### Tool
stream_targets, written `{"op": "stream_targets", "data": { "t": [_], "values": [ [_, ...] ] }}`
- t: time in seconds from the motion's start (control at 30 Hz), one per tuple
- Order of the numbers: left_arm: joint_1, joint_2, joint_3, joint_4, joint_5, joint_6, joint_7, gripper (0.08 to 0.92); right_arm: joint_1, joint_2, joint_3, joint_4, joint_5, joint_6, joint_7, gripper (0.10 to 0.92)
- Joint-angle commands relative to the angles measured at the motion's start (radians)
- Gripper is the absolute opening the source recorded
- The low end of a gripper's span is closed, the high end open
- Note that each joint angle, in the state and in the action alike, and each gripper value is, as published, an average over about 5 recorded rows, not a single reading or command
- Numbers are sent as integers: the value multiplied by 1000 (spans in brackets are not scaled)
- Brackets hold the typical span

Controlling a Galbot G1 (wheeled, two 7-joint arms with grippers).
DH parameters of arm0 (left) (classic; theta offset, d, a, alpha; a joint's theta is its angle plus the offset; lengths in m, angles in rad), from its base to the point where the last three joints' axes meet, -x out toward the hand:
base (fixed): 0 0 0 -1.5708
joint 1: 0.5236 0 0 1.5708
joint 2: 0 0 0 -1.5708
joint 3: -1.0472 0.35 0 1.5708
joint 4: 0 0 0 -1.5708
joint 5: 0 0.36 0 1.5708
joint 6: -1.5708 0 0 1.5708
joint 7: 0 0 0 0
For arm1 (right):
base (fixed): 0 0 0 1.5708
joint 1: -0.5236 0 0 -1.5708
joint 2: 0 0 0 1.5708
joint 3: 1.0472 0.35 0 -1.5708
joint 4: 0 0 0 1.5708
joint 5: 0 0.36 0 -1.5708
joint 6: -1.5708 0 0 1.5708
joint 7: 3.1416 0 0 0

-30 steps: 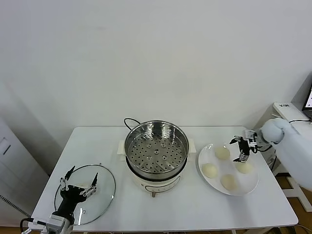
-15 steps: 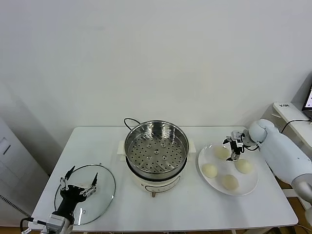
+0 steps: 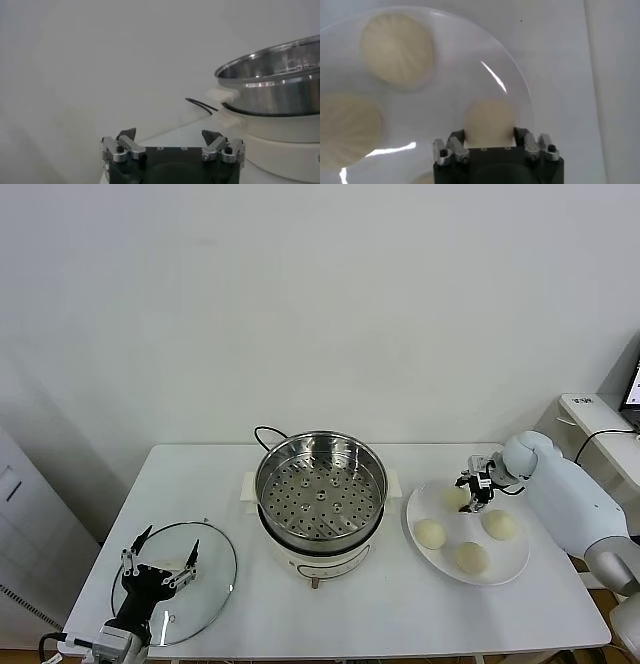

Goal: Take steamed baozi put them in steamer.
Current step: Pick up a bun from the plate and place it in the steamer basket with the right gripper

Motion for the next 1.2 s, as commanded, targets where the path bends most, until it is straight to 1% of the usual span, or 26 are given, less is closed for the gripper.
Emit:
{"op": "stream_targets", "data": {
  "t": [0.03, 0.17, 0.33, 0.5, 0.6, 0.67, 0.73, 0.93, 1.1, 1.2],
  "values": [
    [1, -7, -1, 0, 1, -2, 1, 823, 22, -20, -61, 61, 50, -4, 0, 453],
    [6, -14, -6, -3, 1, -4, 1, 823, 121, -81, -213, 179, 177, -16, -21, 414],
    [11, -15, -16, -10, -4, -8, 2, 823, 419, -136, -524, 308, 425, -22, -56, 400],
    [17, -20, -29, -24, -14, -9, 4, 823, 775, -57, -818, 362, 642, 29, -101, 399],
    [20, -27, -34, -27, -18, -14, 5, 823, 899, 26, -915, 380, 700, 87, -127, 399],
    [22, -31, -36, -29, -22, -16, 6, 823, 933, 85, -944, 396, 693, 132, -138, 399],
    [23, -35, -37, -29, -25, -19, 7, 823, 937, 139, -953, 420, 655, 181, -147, 400],
    [32, -35, -53, -36, -51, -24, 10, 823, 788, 252, -893, 530, 466, 257, -152, 407],
    [36, -16, -76, -41, -72, -22, 10, 823, 661, 314, -817, 511, 276, 323, -161, 407],
    [37, -9, -81, -44, -77, -20, 10, 823, 602, 331, -786, 481, 195, 356, -160, 407]
  ]
}}
